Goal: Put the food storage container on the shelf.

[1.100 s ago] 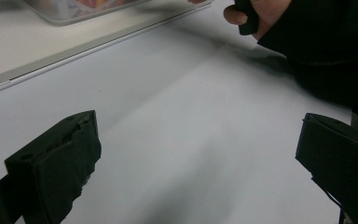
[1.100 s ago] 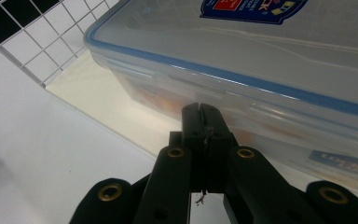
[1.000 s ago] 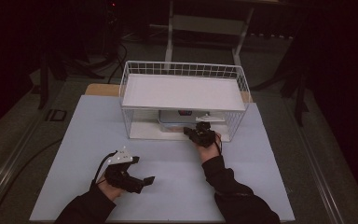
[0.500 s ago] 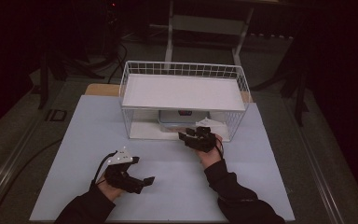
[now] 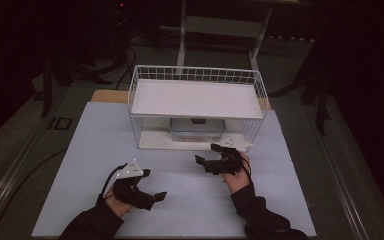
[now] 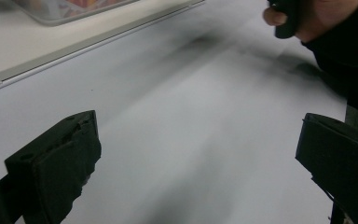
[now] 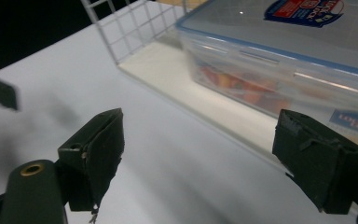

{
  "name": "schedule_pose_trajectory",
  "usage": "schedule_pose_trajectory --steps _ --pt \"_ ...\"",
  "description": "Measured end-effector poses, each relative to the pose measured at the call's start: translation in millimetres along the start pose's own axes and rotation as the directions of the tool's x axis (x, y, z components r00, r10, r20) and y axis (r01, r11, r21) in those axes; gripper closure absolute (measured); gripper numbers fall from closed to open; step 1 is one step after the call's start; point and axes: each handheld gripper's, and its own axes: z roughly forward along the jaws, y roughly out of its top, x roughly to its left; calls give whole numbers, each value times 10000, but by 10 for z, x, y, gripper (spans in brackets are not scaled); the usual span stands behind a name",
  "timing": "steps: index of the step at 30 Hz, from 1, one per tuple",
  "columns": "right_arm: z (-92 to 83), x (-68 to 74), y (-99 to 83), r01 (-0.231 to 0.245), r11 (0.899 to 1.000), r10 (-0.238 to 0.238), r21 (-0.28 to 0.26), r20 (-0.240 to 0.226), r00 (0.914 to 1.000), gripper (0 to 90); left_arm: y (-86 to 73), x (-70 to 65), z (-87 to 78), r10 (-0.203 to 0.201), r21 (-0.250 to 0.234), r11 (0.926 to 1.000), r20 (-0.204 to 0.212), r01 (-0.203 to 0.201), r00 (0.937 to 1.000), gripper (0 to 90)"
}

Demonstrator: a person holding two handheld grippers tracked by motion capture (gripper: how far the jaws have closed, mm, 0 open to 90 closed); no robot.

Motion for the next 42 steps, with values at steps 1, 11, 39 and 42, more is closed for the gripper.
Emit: schedule_pose_trajectory --steps 1,11,39,42 --pt "-56 17 -16 6 9999 -7 -105 -56 10000 160 0 0 0 0 0 10000 0 0 10000 0" --pt "-439 95 -159 340 9988 -337 -341 97 9994 160 0 -4 1 23 5 10000 30 -23 10000 0" --pt "-1080 89 -658 640 9968 -656 485 328 9973 179 -11 -19 6 96 53 9999 54 -96 9999 0" --pt "-1072 83 -685 709 9954 -727 651 261 9970 180 -18 -28 12 143 102 9998 52 -143 9999 0"
